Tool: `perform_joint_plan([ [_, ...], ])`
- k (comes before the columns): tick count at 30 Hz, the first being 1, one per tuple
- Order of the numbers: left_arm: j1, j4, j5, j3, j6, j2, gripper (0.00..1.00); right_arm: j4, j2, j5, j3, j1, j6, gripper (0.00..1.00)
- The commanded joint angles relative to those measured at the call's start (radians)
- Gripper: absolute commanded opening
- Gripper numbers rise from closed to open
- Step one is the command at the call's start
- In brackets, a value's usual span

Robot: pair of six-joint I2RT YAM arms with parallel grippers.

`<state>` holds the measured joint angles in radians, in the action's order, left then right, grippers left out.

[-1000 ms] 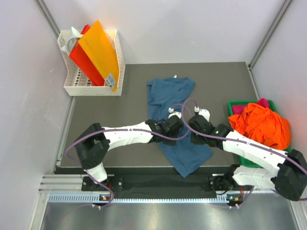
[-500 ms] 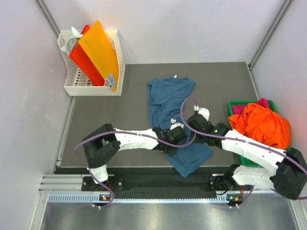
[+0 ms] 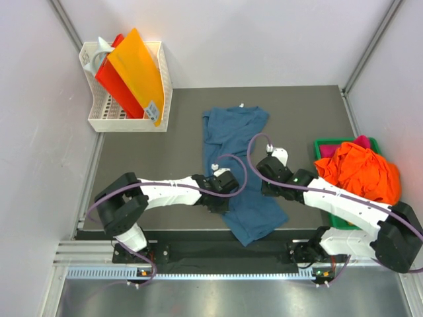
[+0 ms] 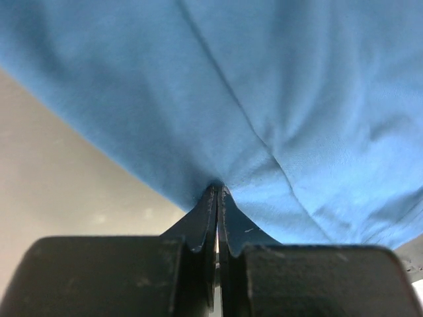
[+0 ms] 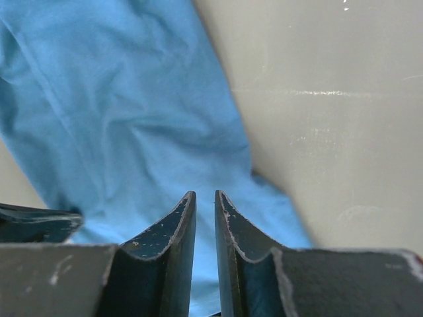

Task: Fold and stack the t-shirts
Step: Rotate the tshirt 90 degrees

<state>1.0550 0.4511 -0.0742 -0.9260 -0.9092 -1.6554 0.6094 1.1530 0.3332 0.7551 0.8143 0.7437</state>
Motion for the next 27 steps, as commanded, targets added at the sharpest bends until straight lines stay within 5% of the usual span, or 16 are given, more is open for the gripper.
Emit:
perform_joint_plan([
  [1, -0.053, 0.325, -0.098, 0.099, 0.001, -0.006, 0.02, -0.043, 0.011, 0.029, 0.052, 0.006, -0.004, 0.19],
  [8, -0.206, 0.369, -0.085, 0.203, -0.008, 0.129, 0.03, -0.053, 0.016, 0.040, 0.040, 0.006, 0.002, 0.20],
  [15, -0.239, 0.454, -0.124, 0.174, -0.010, 0.207, 0.03, -0.068, 0.008, 0.050, 0.021, -0.001, 0.003, 0.22],
  [23, -0.236, 0.370, -0.174, -0.020, 0.070, 0.396, 0.04, -0.085, 0.059, 0.067, 0.111, -0.033, -0.092, 0.25],
  [27, -0.214, 0.264, -0.136, -0.108, 0.099, 0.360, 0.04, -0.094, 0.077, 0.059, 0.116, -0.047, -0.107, 0.26],
])
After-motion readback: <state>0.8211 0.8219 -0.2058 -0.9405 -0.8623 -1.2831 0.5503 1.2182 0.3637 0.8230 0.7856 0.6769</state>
